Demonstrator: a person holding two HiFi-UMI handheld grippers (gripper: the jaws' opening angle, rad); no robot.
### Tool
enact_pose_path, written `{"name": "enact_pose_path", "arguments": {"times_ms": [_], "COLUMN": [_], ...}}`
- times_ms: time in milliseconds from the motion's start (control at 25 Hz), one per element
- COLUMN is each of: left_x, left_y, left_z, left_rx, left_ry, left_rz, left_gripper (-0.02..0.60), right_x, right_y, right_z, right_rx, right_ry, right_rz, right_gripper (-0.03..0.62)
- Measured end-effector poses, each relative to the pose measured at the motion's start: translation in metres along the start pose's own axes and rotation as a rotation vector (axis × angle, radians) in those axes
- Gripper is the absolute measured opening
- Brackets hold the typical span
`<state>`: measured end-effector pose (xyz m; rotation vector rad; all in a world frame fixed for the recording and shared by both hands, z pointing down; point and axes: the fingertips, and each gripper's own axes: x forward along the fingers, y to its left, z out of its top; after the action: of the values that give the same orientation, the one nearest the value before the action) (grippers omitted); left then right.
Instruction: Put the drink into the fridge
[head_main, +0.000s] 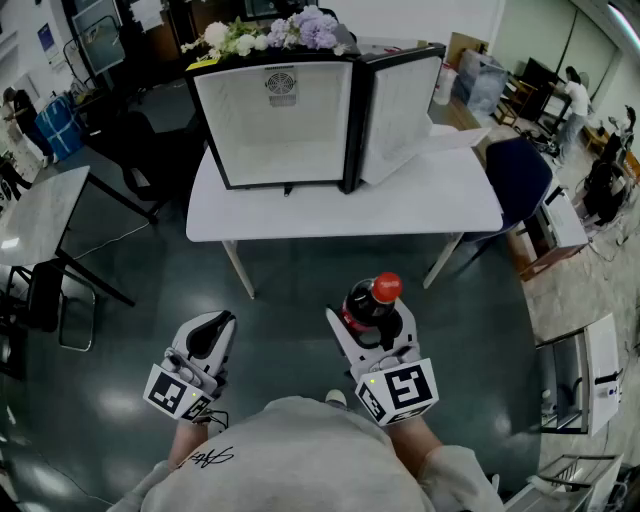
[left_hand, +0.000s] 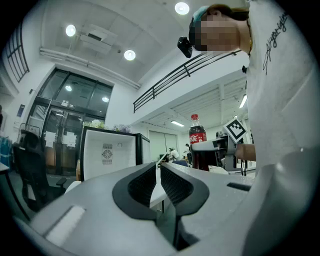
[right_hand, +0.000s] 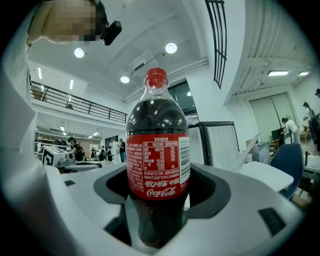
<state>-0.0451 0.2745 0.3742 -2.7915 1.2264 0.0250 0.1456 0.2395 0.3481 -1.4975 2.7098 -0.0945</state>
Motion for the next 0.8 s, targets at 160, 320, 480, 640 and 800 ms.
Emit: {"name": "enact_pose_path", "arguments": {"times_ms": [160,320,480,640,800], "left_x": [-0.001,0.0,0.0,0.001,-0.001], "left_y": [-0.002,-0.001,0.002,0.007,0.018], "left_z": [-0.002,-0.003,-0.003,-0.003,-0.002], "left_rx": [-0.004,-0.008,-0.011,-0.009,0.001], "left_ry": [0.003,0.006,0.0,-0.001,0.003], "left_rz": [0.001,0.007,0.02,0.028,0.038], "left_gripper": [0.031,0.031,0.031,0.031,0.031], "right_x": [-0.001,0.001,0.005,0.011,0.022], "right_y": [-0.001,0.0,-0.001,-0.006,-0.01], "right_z": [-0.001,-0.002,-0.003,0.003,0.005], "right_rx": [0.001,-0.004,-0.009,-0.018,-0.02], "right_ry": [0.002,0.006,0.006,-0.006,-0.016], "right_rz": [-0.006,-0.005,-0.006,-0.011,-0.015], "right_gripper": [0.307,0.307,0.307,0.307,0.307]}}
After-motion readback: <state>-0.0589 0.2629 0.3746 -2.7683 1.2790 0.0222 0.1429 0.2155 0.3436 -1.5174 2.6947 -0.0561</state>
